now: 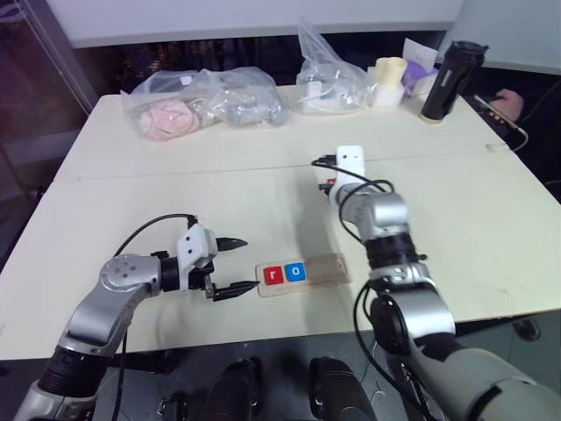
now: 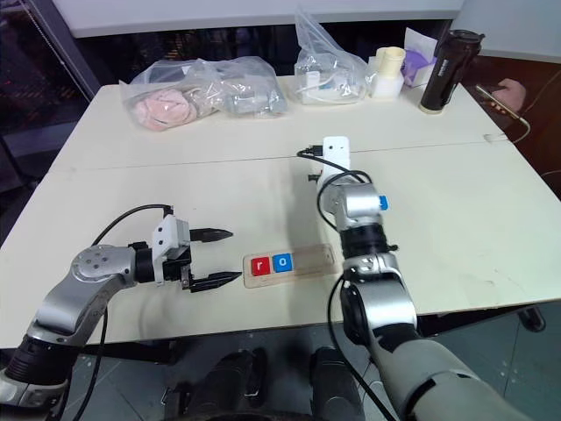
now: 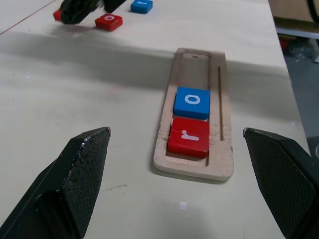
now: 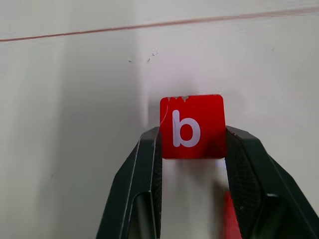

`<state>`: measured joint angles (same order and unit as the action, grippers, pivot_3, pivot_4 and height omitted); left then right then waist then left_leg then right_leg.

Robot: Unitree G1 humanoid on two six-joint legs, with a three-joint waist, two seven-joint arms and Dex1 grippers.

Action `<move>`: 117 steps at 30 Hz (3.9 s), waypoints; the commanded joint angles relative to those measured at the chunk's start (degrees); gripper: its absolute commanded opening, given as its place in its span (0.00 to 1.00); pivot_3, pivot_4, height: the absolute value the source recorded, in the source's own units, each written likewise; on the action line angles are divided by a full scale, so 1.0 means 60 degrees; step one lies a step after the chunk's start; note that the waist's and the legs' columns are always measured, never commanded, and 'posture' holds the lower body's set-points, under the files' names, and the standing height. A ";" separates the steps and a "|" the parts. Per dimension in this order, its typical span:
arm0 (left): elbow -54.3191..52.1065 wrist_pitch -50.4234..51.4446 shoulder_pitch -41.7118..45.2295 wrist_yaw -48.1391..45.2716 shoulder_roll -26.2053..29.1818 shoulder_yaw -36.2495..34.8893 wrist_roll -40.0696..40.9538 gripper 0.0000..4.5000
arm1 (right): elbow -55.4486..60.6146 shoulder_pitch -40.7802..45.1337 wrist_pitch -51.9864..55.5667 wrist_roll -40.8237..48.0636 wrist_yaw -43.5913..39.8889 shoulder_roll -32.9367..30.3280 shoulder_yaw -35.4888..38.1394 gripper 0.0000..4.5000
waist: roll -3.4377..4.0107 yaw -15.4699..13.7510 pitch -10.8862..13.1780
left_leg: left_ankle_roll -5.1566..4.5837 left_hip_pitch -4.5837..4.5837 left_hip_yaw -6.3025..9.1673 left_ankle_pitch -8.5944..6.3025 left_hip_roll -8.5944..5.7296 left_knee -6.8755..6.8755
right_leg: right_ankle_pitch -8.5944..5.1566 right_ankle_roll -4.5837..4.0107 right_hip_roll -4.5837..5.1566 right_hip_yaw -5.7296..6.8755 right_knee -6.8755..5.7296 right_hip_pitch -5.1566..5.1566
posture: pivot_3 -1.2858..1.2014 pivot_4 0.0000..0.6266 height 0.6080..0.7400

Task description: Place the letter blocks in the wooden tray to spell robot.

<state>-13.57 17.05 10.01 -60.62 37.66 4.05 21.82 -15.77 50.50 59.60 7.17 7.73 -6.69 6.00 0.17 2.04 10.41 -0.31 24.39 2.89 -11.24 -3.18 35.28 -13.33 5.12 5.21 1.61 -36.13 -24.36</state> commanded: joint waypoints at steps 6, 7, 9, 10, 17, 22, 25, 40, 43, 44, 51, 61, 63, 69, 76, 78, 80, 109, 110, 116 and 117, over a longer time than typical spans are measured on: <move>0.0134 -0.0258 0.0393 -0.0396 -0.0049 0.0282 0.0010 1.00 | 0.7641 -0.2579 0.5402 0.1373 -0.1852 -0.2530 0.0357 0.25 | -0.0003 -0.0222 -0.0001 | -0.0001 0.0003 0.0004 -0.0001 0.0001 0.0004 | -0.0019 -0.0028 0.0008 0.0006 0.0008 0.0000 | 0.52 0.24 0.98; 0.0189 -0.0296 0.0422 -0.0445 -0.0043 0.0305 -0.0001 1.00 | 0.8089 -0.2957 0.5483 0.1539 -0.1982 -0.2768 0.0526 0.25 | -0.0004 -0.0211 -0.0001 | -0.0001 0.0003 0.0004 -0.0001 0.0002 0.0004 | -0.0024 -0.0035 0.0017 0.0006 0.0011 -0.0001 | 0.52 0.24 0.98; 0.0373 -0.0383 0.0502 -0.0527 -0.0074 0.0352 -0.0040 1.00 | 0.8860 -0.3792 0.5483 0.1946 -0.2199 -0.3156 0.0979 0.25 | -0.0004 -0.0227 -0.0001 | -0.0001 0.0002 0.0004 -0.0001 0.0004 0.0005 | -0.0030 -0.0043 0.0032 0.0012 0.0012 -0.0001 | 0.52 0.24 0.98; 0.0479 -0.0445 0.0546 -0.0593 -0.0088 0.0396 -0.0072 1.00 | 0.9152 -0.4151 0.5483 0.2133 -0.2274 -0.3301 0.1198 0.25 | -0.0007 -0.0235 0.0001 | 0.0000 0.0003 0.0004 -0.0001 0.0004 0.0005 | -0.0033 -0.0045 0.0037 0.0016 0.0014 -0.0001 | 0.52 0.24 0.98; 0.1033 -0.0758 0.0974 -0.0949 -0.0101 0.0598 -0.0233 1.00 | 1.0044 -0.5751 0.5483 0.2850 -0.1934 -0.2755 0.1613 0.25 | -0.0013 -0.0236 0.0004 | 0.0000 0.0005 -0.0004 -0.0001 0.0003 0.0011 | -0.0035 -0.0048 0.0042 0.0016 0.0016 0.0001 | 0.52 0.24 0.98; 0.1277 -0.0839 0.1222 -0.1031 -0.0156 0.0636 -0.0291 1.00 | 1.0501 -0.6647 0.5483 0.2889 -0.1329 -0.2178 0.1410 0.25 | -0.0013 -0.0244 0.0004 | 0.0000 0.0010 0.0000 -0.0001 0.0002 0.0012 | -0.0037 -0.0046 0.0047 0.0021 0.0019 0.0002 | 0.52 0.24 0.98; 0.1313 -0.0878 0.1254 -0.1063 -0.0160 0.0648 -0.0319 1.00 | 1.0685 -0.6870 0.5483 0.2865 -0.1049 -0.1992 0.1235 0.25 | -0.0014 -0.0237 0.0004 | 0.0000 0.0012 -0.0002 -0.0001 0.0000 0.0015 | -0.0037 -0.0045 0.0050 0.0020 0.0026 0.0004 | 0.52 0.24 0.98; 0.1443 -0.0901 0.1328 -0.1118 -0.0198 0.0622 -0.0417 1.00 | 0.8969 -0.6362 -0.0701 0.3703 -0.8599 -0.8379 0.0179 1.00 | -0.0029 -0.0264 0.0018 | -0.0004 0.0014 0.0013 -0.0005 0.0004 0.0021 | -0.0060 -0.0012 0.0045 0.0047 0.0086 0.0045 | 0.52 0.24 0.98; 0.1492 -0.0848 0.1481 -0.1151 -0.0228 0.0632 -0.0426 1.00 | 0.6930 -0.6529 -0.3611 0.2838 -1.0612 -0.9154 -0.0439 1.00 | -0.0055 -0.0252 0.0034 | -0.0006 0.0013 0.0005 -0.0006 0.0004 0.0024 | -0.0052 -0.0008 0.0045 0.0053 0.0130 0.0072 | 0.52 0.24 0.98; 0.1509 -0.0843 0.1498 -0.1187 -0.0213 0.0635 -0.0428 1.00 | 0.6224 -0.6525 -0.4579 0.2368 -1.1098 -0.9351 -0.0818 1.00 | -0.0057 -0.0255 0.0036 | -0.0008 0.0014 -0.0002 -0.0007 0.0002 0.0031 | -0.0043 0.0003 0.0046 0.0051 0.0142 0.0078 | 0.52 0.24 0.98; 0.1499 -0.0738 0.1521 -0.1224 -0.0151 0.0588 -0.0407 1.00 | 0.2951 -0.5861 -0.7987 0.1070 -1.3418 -0.9239 -0.2223 1.00 | -0.0058 -0.0255 0.0043 | -0.0039 0.0013 -0.0007 -0.0032 0.0000 0.0070 | -0.0019 -0.0019 0.0060 0.0036 0.0159 0.0102 | 0.52 0.24 0.98; 0.1177 -0.0698 0.1201 -0.1054 0.0002 0.0501 -0.0380 1.00 | 0.1155 -0.5078 -0.8815 0.0393 -1.3940 -0.8548 -0.2493 1.00 | -0.0056 -0.0334 0.0043 | -0.0035 0.0012 0.0001 -0.0035 0.0000 0.0073 | -0.0018 -0.0023 0.0064 0.0032 0.0153 0.0102 | 0.52 0.24 0.98; 0.1125 -0.0687 0.1166 -0.1017 0.0000 0.0510 -0.0383 1.00 | 0.0951 -0.4961 -0.8842 0.0340 -1.3997 -0.8441 -0.2485 1.00 | -0.0056 -0.0391 0.0042 | -0.0035 0.0012 -0.0001 -0.0035 0.0000 0.0074 | -0.0017 -0.0023 0.0065 0.0030 0.0153 0.0102 | 0.52 0.24 0.98; 0.1036 -0.0685 0.1038 -0.1013 0.0101 0.0448 -0.0352 1.00 | 0.1142 -0.4893 -0.8795 0.0393 -1.4157 -0.8466 -0.2262 1.00 | -0.0054 -0.0460 0.0041 | -0.0034 0.0009 0.0001 -0.0035 0.0001 0.0079 | -0.0014 -0.0029 0.0063 0.0029 0.0149 0.0102 | 0.52 0.24 0.98; 0.0996 -0.0694 0.0970 -0.0938 0.0121 0.0486 -0.0348 1.00 | 0.2525 -0.5474 -0.8157 0.0854 -1.4236 -0.8870 -0.1677 1.00 | -0.0053 -0.0483 0.0041 | -0.0034 0.0013 0.0001 -0.0035 0.0001 0.0077 | -0.0015 -0.0029 0.0065 0.0028 0.0150 0.0098 | 0.52 0.24 0.98; 0.1074 -0.0725 0.1037 -0.0928 0.0082 0.0514 -0.0366 1.00 | 0.3062 -0.5908 -0.7986 0.0938 -1.4280 -0.9096 -0.1459 1.00 | -0.0052 -0.0508 0.0041 | -0.0033 0.0015 0.0002 -0.0035 0.0000 0.0077 | -0.0015 -0.0029 0.0066 0.0029 0.0150 0.0099 | 0.52 0.24 0.98; 0.1172 -0.0775 0.1121 -0.0928 0.0036 0.0548 -0.0394 1.00 | 0.3430 -0.6231 -0.7754 0.1053 -1.4294 -0.9285 -0.1270 1.00 | -0.0052 -0.0486 0.0041 | -0.0033 0.0015 0.0001 -0.0036 0.0000 0.0080 | -0.0015 -0.0029 0.0069 0.0029 0.0152 0.0101 | 0.52 0.24 0.98; 0.1148 -0.0721 0.1151 -0.0899 -0.0028 0.0480 -0.0458 1.00 | 0.0532 -0.4640 -0.8702 -0.0315 -1.3873 -0.8206 -0.2458 1.00 | -0.0050 -0.0460 0.0042 | -0.0034 0.0013 -0.0002 -0.0038 0.0000 0.0121 | -0.0010 -0.0030 0.0064 0.0031 0.0135 0.0113 | 0.52 0.24 0.98; 0.1119 -0.0705 0.1134 -0.0869 -0.0021 0.0471 -0.0451 1.00 | 0.0453 -0.4649 -0.8775 -0.0349 -1.3929 -0.8221 -0.2483 1.00 | -0.0049 -0.0463 0.0041 | -0.0034 0.0013 -0.0001 -0.0038 0.0000 0.0123 | -0.0010 -0.0030 0.0064 0.0031 0.0135 0.0115 | 0.52 0.24 0.98; 0.0974 -0.0673 0.0986 -0.0868 0.0080 0.0435 -0.0429 1.00 | 0.0325 -0.4817 -0.8962 -0.0381 -1.4129 -0.8401 -0.2419 1.00 | -0.0050 -0.0478 0.0040 | -0.0034 0.0011 0.0001 -0.0039 0.0000 0.0132 | -0.0009 -0.0028 0.0065 0.0032 0.0135 0.0122 | 0.52 0.24 0.98; 0.0980 -0.0683 0.0984 -0.0864 0.0088 0.0435 -0.0432 1.00 | 0.0337 -0.4850 -0.8945 -0.0364 -1.4171 -0.8441 -0.2398 0.88 | -0.0050 -0.0481 0.0040 | -0.0034 0.0010 0.0001 -0.0038 0.0000 0.0132 | -0.0009 -0.0028 0.0065 0.0032 0.0135 0.0123 | 0.52 0.24 0.98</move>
<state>-5.85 13.20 16.07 -65.91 37.72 8.07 18.53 -13.15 22.28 6.01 5.86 -76.84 -56.14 -8.68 -0.13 -0.84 10.65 -0.51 24.45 2.90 -11.47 -3.19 36.07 -13.39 4.95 5.60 1.80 -35.32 -23.62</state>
